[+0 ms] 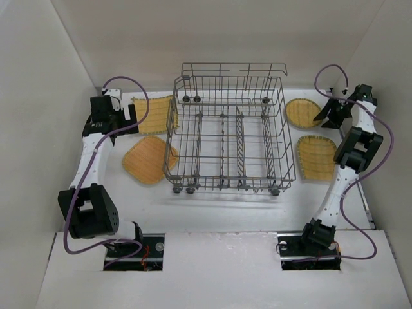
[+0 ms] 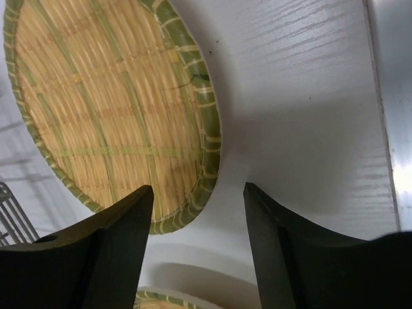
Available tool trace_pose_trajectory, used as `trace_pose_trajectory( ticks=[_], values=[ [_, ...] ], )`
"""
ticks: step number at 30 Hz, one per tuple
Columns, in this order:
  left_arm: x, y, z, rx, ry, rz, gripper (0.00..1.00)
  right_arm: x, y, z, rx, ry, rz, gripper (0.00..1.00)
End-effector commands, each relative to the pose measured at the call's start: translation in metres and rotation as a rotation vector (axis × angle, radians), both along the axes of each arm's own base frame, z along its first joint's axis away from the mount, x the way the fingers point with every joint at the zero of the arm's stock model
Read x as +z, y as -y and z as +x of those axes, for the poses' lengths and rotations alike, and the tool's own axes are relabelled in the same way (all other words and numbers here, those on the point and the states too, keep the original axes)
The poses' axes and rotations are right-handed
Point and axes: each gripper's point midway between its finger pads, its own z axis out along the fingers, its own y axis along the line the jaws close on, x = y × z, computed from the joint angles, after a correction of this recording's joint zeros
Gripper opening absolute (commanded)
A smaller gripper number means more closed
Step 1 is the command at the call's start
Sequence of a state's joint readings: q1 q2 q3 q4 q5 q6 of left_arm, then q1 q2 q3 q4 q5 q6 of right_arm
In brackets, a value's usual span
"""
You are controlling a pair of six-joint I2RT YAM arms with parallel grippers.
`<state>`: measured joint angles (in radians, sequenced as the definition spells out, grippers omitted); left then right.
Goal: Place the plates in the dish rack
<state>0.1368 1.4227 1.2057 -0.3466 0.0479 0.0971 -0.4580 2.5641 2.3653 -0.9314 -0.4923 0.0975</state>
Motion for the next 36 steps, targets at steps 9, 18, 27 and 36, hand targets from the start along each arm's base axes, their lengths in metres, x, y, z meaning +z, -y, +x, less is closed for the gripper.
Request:
trace_pose_trajectory(
  ticks=[9, 18, 27, 36],
  values=[
    [0.012, 0.001, 0.000, -0.025, -0.017, 0.016, 0.98, 0.004, 0.001, 0.027, -0.027, 0.111, 0.183, 0.36],
    [0.023, -0.004, 0.012, -0.040, -0.013, 0.048, 0.98, -0.007, -0.002, 0.030, -0.025, 0.106, 0.207, 0.00],
    [0.006, 0.011, 0.011, -0.076, -0.039, 0.037, 0.98, 0.050, 0.002, 0.039, 0.002, 0.201, 0.036, 0.00],
    [-0.005, 0.026, 0.004, -0.106, -0.050, 0.020, 0.98, 0.132, -0.007, 0.046, -0.008, 0.324, -0.130, 0.00]
  ],
)
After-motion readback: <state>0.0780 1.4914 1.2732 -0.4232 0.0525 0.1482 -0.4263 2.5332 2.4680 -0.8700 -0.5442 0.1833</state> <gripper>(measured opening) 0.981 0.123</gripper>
